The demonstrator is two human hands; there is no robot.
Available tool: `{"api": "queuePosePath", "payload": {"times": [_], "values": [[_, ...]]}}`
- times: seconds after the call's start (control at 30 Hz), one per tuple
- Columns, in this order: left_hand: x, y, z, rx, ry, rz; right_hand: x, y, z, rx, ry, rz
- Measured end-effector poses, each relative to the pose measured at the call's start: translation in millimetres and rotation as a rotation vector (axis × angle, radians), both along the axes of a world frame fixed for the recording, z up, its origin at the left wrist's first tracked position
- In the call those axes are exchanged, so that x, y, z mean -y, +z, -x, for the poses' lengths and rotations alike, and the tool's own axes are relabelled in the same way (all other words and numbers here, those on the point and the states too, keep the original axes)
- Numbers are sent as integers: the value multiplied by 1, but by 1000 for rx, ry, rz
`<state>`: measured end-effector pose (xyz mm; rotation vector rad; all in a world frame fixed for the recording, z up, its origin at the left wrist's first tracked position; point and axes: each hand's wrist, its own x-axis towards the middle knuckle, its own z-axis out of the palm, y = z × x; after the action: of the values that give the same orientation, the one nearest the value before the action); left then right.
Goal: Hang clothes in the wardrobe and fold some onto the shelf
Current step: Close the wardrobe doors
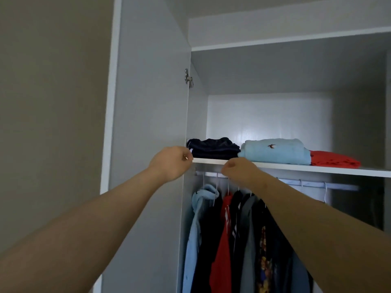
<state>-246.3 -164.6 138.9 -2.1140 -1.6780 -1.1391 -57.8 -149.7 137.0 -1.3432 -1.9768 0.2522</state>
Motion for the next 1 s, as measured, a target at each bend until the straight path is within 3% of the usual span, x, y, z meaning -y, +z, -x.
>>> {"api": "queuePosePath", "payload": {"times": [0.17,0.27,0.37,0.43,0.53,0.6,0.73,0.83,1.0], "values": [[39,-10,44,-299,38,-113,32,4,49,-84,13,18],[58,-25,71,-358,-10,-378,46,-4,81,-205,59,24],[65,-39,93,-217,-13,-673,57,-13,105,-291,93,98],[63,-44,97,-20,55,-717,63,-17,113,-342,102,175],[59,-39,101,520,-96,-517,69,-15,119,-379,98,193],[54,-37,106,697,-240,-260,72,-13,119,-357,92,190],[51,-45,109,742,-411,-160,79,-16,117,-269,59,164],[53,-49,96,767,-416,-121,81,-18,111,-278,39,165],[52,-57,62,625,-444,-170,76,-23,78,-289,-14,138]]}}
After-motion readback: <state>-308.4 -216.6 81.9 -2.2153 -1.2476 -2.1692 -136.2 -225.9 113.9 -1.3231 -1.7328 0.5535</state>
